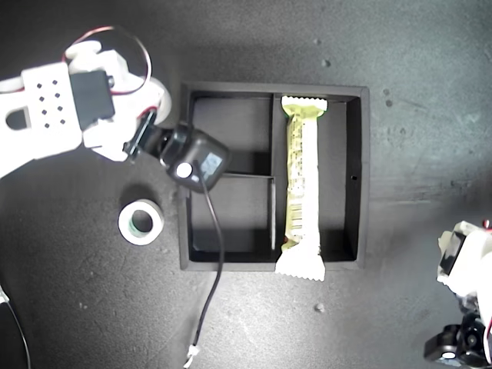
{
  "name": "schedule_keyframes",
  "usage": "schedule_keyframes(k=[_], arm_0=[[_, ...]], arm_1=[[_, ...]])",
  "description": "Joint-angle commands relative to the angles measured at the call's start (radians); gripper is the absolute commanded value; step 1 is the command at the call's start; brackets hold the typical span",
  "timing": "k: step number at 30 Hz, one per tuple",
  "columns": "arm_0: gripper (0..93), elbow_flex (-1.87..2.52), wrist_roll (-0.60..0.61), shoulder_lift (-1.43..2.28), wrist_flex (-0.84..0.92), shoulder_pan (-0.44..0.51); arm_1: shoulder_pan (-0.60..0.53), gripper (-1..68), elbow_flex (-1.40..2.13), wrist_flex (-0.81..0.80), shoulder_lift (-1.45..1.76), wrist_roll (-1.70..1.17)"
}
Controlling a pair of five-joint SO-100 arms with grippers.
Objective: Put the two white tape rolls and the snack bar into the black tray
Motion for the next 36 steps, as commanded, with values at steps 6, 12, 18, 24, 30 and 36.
schedule_keyframes(k=[6, 12, 18, 24, 30, 36], arm_0=[[0.2, 0.048, -0.048, 0.244, 0.091, 0.015], [0.2, -0.041, -0.066, 0.428, 0.301, 0.038], [0.2, -0.281, -0.028, 0.414, 0.428, 0.064], [0.2, -0.575, 0.006, 0.164, 0.453, 0.098], [0.2, -0.839, 0.017, -0.109, 0.503, 0.124], [0.2, -1.051, 0.025, -0.299, 0.575, 0.132]], arm_1=[[-0.095, -0.1, 0.118, -0.137, 0.051, 0.123], [-0.084, -0.1, 0.224, -0.250, 0.048, 0.146], [-0.071, -0.2, 0.308, -0.341, 0.051, 0.169], [-0.078, -0.2, 0.347, -0.367, 0.051, 0.201], [-0.095, -0.2, 0.353, -0.367, 0.051, 0.218], [-0.103, -0.2, 0.356, -0.368, 0.051, 0.232]])
